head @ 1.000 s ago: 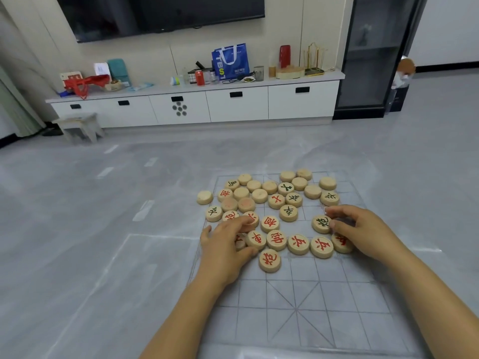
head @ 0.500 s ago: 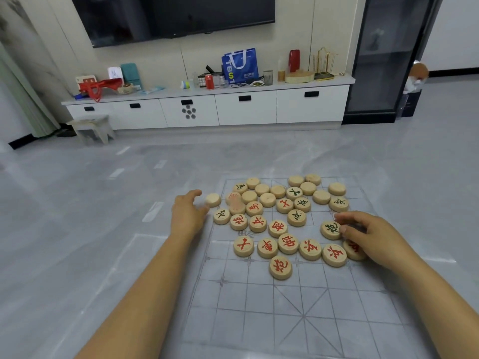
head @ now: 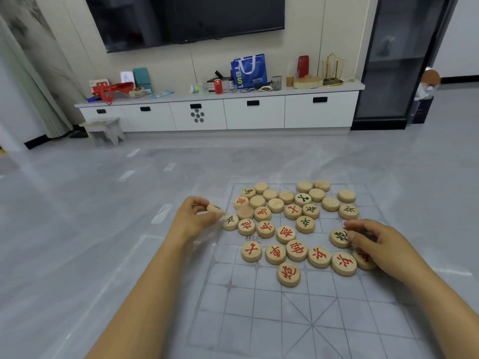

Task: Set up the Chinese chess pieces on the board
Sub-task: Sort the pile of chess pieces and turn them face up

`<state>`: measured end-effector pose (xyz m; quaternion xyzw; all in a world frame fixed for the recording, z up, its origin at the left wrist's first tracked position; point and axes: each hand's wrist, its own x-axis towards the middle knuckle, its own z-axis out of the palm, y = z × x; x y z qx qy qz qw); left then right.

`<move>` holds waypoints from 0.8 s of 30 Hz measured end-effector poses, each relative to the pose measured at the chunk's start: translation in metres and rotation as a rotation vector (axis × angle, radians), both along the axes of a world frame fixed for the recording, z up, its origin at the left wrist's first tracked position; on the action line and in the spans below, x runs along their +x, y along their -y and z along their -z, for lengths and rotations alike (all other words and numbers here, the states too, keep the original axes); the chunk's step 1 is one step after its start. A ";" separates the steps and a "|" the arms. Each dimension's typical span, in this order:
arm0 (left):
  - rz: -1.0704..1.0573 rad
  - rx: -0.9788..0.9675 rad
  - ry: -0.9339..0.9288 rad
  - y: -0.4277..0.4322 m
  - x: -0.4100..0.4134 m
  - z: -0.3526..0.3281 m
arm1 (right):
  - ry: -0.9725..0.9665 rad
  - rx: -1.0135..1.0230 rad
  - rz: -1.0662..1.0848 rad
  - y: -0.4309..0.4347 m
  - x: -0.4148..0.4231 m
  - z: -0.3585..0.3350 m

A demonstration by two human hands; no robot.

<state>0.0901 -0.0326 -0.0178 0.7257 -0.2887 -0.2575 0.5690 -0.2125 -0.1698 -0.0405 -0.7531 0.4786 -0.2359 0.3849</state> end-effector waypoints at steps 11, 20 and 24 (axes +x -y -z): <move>0.158 0.201 0.274 -0.028 -0.035 0.022 | -0.016 0.004 0.009 -0.002 0.002 -0.003; 0.085 0.177 0.477 -0.015 -0.042 0.009 | 0.023 0.018 0.028 -0.002 0.003 -0.003; 0.163 0.136 0.584 0.029 -0.062 -0.004 | 0.032 0.030 0.033 -0.002 0.003 -0.003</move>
